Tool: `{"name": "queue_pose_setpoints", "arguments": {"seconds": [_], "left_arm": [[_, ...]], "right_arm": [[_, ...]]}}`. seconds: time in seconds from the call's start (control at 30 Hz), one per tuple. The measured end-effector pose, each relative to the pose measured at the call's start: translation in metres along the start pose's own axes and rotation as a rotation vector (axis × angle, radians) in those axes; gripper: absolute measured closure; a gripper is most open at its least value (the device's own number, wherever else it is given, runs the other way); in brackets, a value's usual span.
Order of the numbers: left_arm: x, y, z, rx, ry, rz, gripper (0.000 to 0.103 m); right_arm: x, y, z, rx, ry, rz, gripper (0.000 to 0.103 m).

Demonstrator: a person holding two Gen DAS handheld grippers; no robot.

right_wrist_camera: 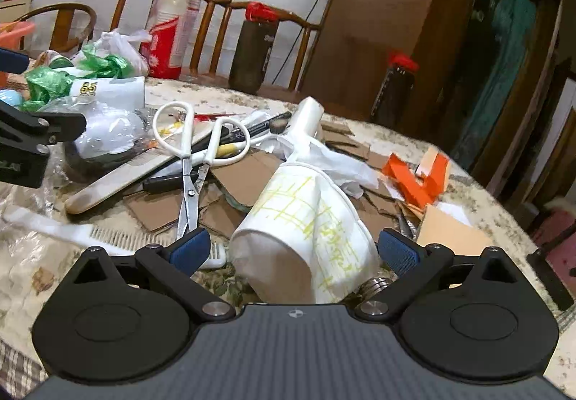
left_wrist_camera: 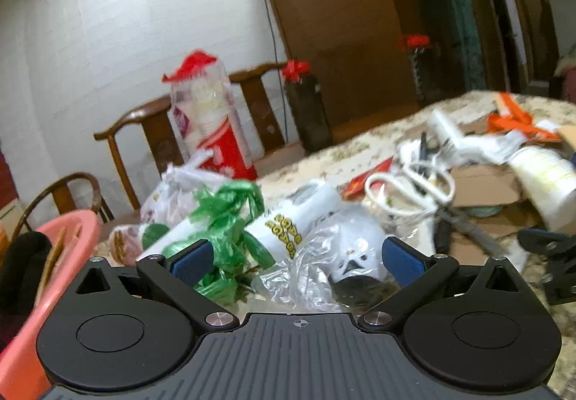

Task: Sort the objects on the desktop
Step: 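Grasp the white yellow-lined paper cup with the right gripper while the left approaches the wrapped figure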

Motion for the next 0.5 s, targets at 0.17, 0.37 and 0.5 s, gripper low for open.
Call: {"name": "queue_pose_setpoints", "arguments": {"seconds": [0.17,0.37,0.5], "left_arm": [[0.008,0.018,-0.002,0.046,-0.068,-0.028,0.001],[0.004,0.026,0.017,0.033,0.010,-0.025,0.001],[0.002,0.041,0.021,0.029,-0.013,-0.056,0.001]], "right_arm": [[0.002,0.011,0.002,-0.004,0.025,-0.029,0.009],[0.003,0.012,0.008,-0.035,0.075,-0.047,0.048],[0.002,0.011,0.007,-0.032,0.068,-0.039,0.053]]}}
Point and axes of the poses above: each gripper's, at about its wrist camera, not at the fingertips, and y roughly the way its jaws point, z to its right, x to its underside, the point moved 4 cm from there along y, roughly the way its jaws point, and after that the axes turned 9 degrees about z, right-handed, at the moved point
